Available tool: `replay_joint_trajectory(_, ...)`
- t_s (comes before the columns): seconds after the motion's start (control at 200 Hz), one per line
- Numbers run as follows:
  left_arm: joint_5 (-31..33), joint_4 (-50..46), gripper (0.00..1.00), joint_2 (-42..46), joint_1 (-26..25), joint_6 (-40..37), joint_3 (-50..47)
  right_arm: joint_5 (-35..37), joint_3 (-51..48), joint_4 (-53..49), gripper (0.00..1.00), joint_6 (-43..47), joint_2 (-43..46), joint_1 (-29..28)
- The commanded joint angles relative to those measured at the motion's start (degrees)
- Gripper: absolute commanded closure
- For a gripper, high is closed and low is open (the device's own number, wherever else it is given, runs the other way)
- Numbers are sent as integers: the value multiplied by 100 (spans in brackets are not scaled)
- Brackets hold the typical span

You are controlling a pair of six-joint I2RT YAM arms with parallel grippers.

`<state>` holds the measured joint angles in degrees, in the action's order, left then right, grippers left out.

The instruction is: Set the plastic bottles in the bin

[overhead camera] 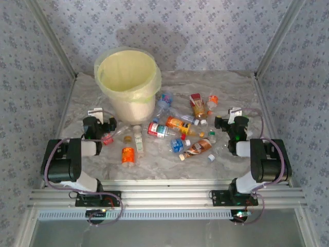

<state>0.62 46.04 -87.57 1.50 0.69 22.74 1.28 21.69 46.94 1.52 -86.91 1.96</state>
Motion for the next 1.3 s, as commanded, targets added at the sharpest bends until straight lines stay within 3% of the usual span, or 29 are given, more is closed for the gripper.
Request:
replay_joint_trajectory(0.0,-117,54,1,-34,4,36,99,124,46,0,0,-38,-45,-23)
replay_joint_trajectory(0.999,-108,85,0,-31,7,35,75,109,41,7,0,-38,-45,-17)
replay_joint_trajectory(1.299,77,113,0,606,8,114,-218,417,-7,-103,0,53,258,-174)
